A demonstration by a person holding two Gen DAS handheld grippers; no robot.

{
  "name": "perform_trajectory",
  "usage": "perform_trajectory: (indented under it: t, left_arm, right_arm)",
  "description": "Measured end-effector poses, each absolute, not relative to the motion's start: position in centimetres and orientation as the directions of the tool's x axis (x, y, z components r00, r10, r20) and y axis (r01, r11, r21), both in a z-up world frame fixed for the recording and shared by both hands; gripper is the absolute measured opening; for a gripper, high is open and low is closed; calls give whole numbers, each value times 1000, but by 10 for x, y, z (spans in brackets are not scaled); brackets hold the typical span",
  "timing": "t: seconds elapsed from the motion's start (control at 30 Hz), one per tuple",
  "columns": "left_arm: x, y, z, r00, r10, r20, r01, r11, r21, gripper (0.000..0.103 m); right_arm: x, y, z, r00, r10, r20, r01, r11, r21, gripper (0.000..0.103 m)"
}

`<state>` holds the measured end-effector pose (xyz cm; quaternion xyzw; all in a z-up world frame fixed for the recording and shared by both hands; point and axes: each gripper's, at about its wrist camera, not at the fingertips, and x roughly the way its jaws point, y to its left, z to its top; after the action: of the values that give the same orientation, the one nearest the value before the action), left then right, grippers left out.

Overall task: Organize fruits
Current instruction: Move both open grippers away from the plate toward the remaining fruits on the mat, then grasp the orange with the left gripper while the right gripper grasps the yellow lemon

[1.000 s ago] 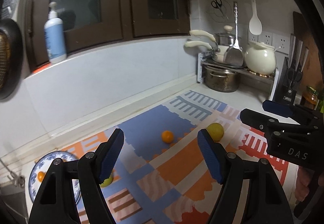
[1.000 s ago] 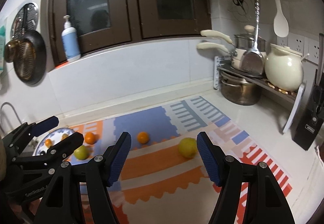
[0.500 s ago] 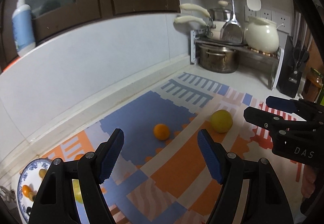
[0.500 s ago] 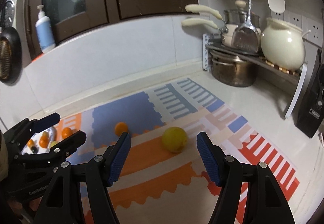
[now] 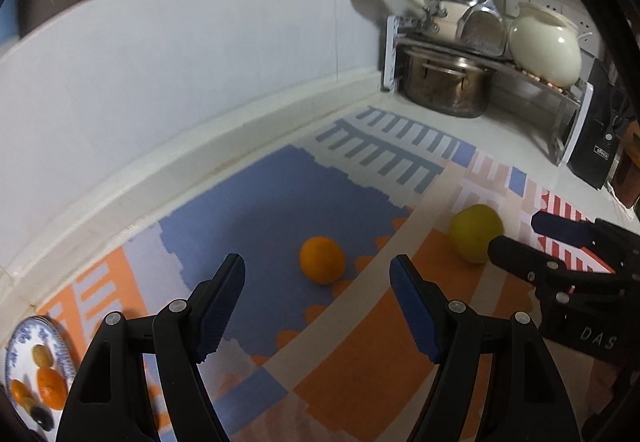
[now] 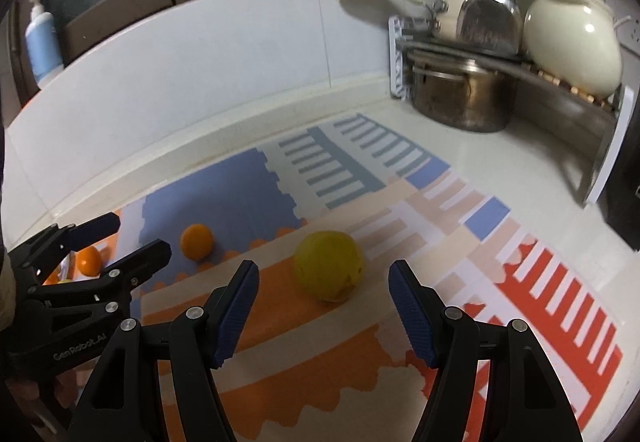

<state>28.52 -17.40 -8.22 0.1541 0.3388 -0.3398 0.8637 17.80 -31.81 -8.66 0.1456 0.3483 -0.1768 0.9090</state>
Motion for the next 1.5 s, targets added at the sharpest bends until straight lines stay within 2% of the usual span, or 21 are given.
perform_trajectory:
  t: [0.23,0.37,0.57,0.67,0.87,1.0,1.5]
  left_arm:
    - [302,-185,-101,501,-447,-741,684,729,23,72]
    - [314,-188,-110,469,-437,-767,678,735,-4,62]
    - [323,-192,-114,448,-444,-776,674,738,-32,55]
    - [325,-195,-116,433,-444,-785,678,734,-41,47]
    - [329,-199,-122,404,-450,-796,685,726,-62,33]
    - [329,-199,-123,402,-453,-796,688,722,-63,33]
    - [312,-190,-106,437,-471,-767,698,715,-41,33]
  right_arm:
    - [191,-323,-106,664,-197,-721,428,891,150,68]
    - [200,-326,-111,660,-189,-727,428,890,157,68]
    - [209,-330,-117,649,-189,-737,438,885,159,68]
    - [211,-331,-119,650,-188,-736,438,884,161,67]
    - [214,-335,-124,645,-175,-744,437,883,171,61]
    - [214,-337,-127,642,-175,-746,440,882,172,51]
    - [208,-332,-116,660,-163,-733,422,888,182,50]
